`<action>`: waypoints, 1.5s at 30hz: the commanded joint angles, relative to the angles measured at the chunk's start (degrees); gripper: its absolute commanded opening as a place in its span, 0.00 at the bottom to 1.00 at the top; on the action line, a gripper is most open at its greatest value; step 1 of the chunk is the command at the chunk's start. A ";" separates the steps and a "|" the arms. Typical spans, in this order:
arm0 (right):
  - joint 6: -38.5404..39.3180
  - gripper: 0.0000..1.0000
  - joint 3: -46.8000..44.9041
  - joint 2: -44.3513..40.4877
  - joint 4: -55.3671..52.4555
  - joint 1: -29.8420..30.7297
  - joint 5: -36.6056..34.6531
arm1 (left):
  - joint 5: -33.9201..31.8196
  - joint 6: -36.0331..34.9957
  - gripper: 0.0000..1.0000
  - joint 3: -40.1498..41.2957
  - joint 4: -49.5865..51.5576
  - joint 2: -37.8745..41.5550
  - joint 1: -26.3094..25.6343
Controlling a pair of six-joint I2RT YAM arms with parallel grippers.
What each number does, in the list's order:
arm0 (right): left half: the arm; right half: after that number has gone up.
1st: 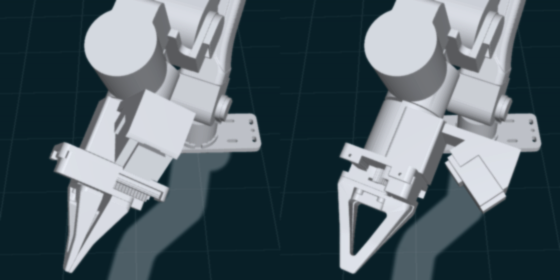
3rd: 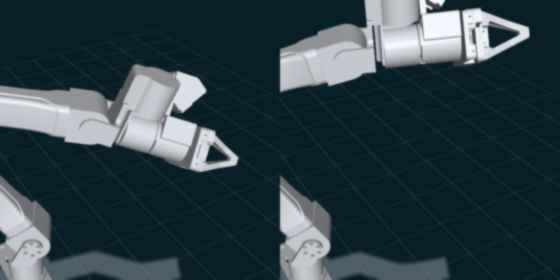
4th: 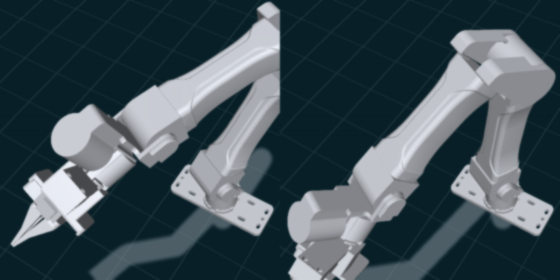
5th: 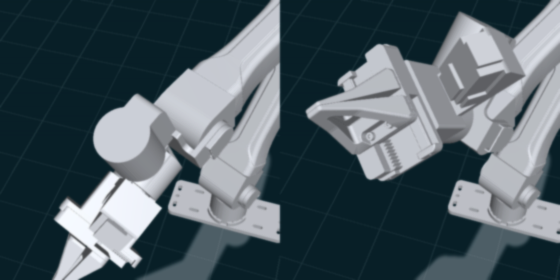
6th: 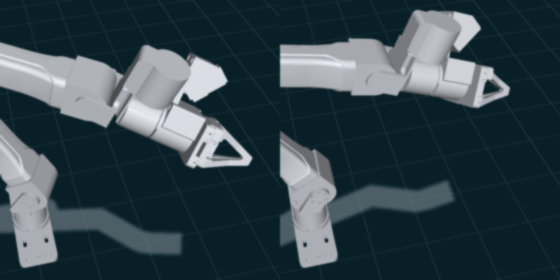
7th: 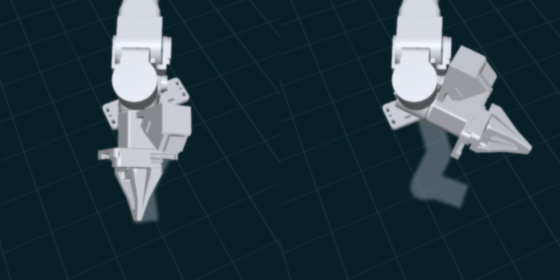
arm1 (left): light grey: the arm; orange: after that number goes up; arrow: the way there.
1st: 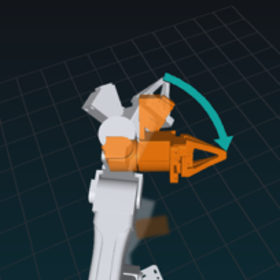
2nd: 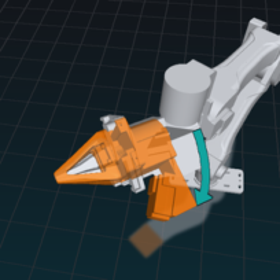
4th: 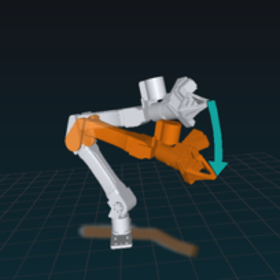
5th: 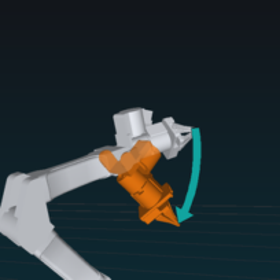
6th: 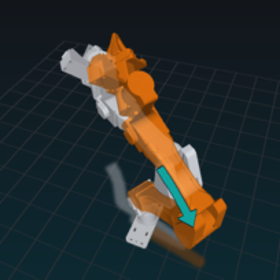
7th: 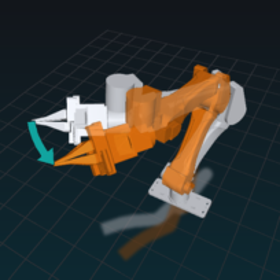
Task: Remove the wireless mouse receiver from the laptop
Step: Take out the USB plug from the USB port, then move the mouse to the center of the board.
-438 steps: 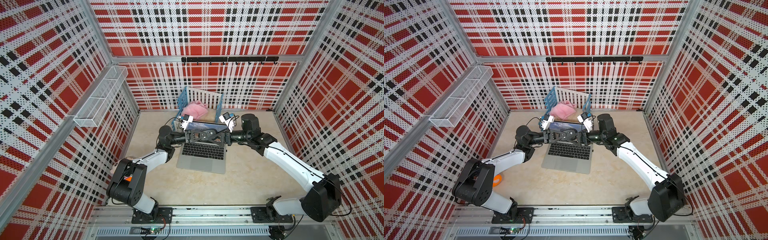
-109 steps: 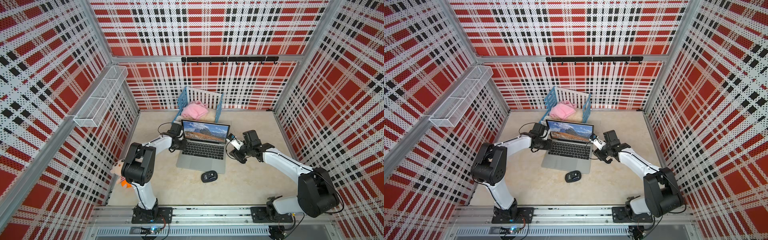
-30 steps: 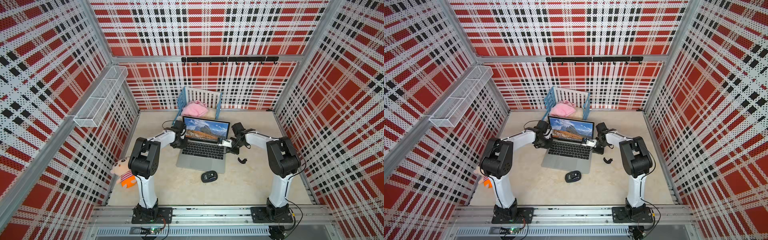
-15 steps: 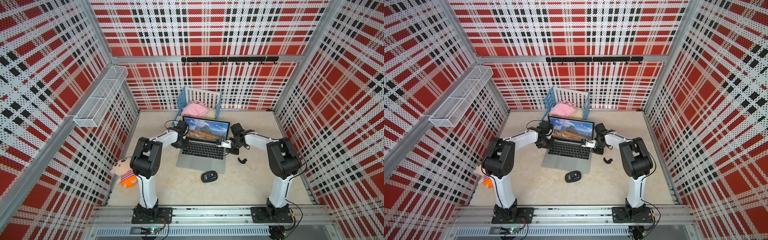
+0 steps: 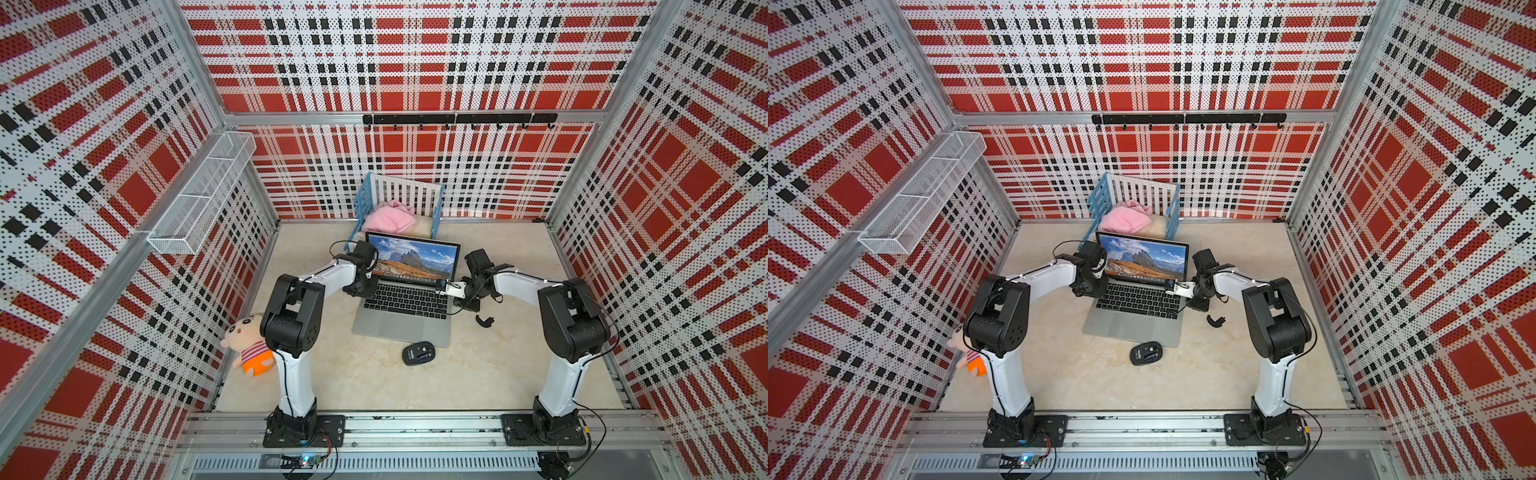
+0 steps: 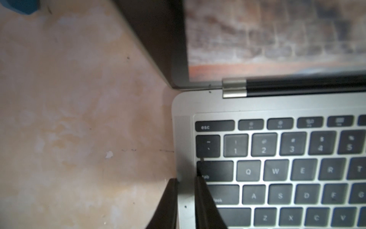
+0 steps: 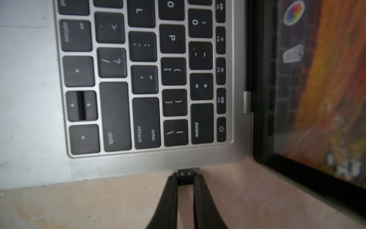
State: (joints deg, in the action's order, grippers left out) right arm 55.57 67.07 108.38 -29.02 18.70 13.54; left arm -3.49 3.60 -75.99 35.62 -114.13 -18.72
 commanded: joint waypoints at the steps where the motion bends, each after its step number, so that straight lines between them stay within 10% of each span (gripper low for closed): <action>1: -0.72 0.02 -1.96 -0.62 -4.92 -2.35 -5.43 | -0.53 -0.81 0.20 3.96 2.75 -8.83 0.13; 22: -4.04 0.03 -5.02 -4.83 -2.80 -2.53 -3.32 | 6.42 -0.16 0.33 3.30 1.30 -4.16 0.91; 38: -10.20 0.06 -8.70 -17.73 -3.86 3.95 2.67 | 34.27 13.31 0.50 18.05 -19.79 20.19 6.20; 45: -12.33 0.07 -9.72 -23.36 -2.27 6.85 7.41 | 34.93 17.05 0.51 23.76 -23.97 24.89 6.76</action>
State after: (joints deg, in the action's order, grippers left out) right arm 45.30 57.78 87.90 -31.79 24.40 17.37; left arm 27.88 17.08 -55.59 15.99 -92.07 -12.73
